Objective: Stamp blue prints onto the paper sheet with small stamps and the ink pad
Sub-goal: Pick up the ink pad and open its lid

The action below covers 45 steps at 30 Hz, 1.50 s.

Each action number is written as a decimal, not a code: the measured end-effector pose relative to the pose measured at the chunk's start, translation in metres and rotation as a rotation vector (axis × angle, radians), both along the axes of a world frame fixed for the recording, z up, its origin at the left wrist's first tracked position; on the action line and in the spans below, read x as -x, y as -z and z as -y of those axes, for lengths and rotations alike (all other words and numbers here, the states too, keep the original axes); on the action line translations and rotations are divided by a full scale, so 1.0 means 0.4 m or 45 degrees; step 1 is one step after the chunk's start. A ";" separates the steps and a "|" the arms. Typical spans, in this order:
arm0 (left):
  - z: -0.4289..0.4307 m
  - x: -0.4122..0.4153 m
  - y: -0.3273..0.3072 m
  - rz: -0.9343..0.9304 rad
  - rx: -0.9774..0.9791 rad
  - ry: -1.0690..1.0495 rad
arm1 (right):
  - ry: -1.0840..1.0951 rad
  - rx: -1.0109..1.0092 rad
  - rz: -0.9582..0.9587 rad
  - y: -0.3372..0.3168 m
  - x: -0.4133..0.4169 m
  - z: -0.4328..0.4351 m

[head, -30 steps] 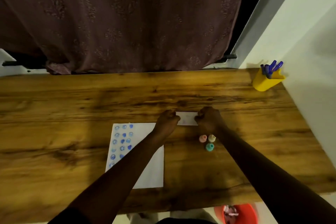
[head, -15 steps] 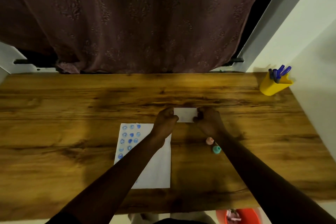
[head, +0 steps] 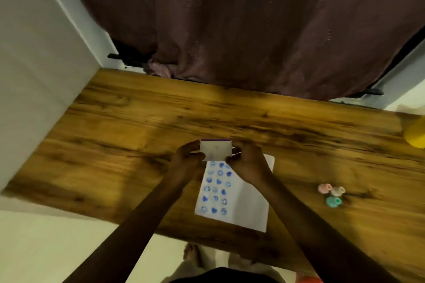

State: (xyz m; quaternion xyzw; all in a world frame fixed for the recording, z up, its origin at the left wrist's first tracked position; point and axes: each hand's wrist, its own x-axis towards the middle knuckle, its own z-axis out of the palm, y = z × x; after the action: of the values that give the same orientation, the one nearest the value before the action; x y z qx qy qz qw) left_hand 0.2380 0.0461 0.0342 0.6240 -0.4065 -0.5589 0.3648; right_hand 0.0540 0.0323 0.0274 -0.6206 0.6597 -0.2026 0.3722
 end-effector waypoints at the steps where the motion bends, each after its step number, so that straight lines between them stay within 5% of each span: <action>1: -0.009 -0.033 0.011 0.051 0.006 -0.022 | -0.027 -0.013 0.000 0.009 -0.032 -0.002; 11: -0.082 -0.236 0.125 0.279 0.015 -0.073 | -0.135 -0.146 -0.022 0.092 -0.232 -0.022; 23: -0.066 -0.261 0.182 0.500 0.042 0.105 | -0.180 -0.163 -0.062 0.119 -0.241 -0.027; 29: -0.048 -0.270 0.186 1.035 0.415 0.362 | -0.183 -0.183 -0.108 0.122 -0.236 -0.024; 33: -0.029 -0.261 0.183 1.192 0.425 0.672 | -0.166 -0.184 -0.139 0.126 -0.231 -0.027; 45: 0.025 -0.277 0.179 1.251 0.416 0.855 | -0.142 -0.180 -0.120 0.127 -0.228 -0.039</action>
State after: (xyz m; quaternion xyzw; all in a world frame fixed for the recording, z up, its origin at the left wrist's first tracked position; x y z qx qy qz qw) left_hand 0.3490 0.0360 -0.0375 0.5825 -0.7817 -0.2208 0.0298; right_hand 0.1451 0.0478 -0.0236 -0.6372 0.6537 -0.1051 0.3944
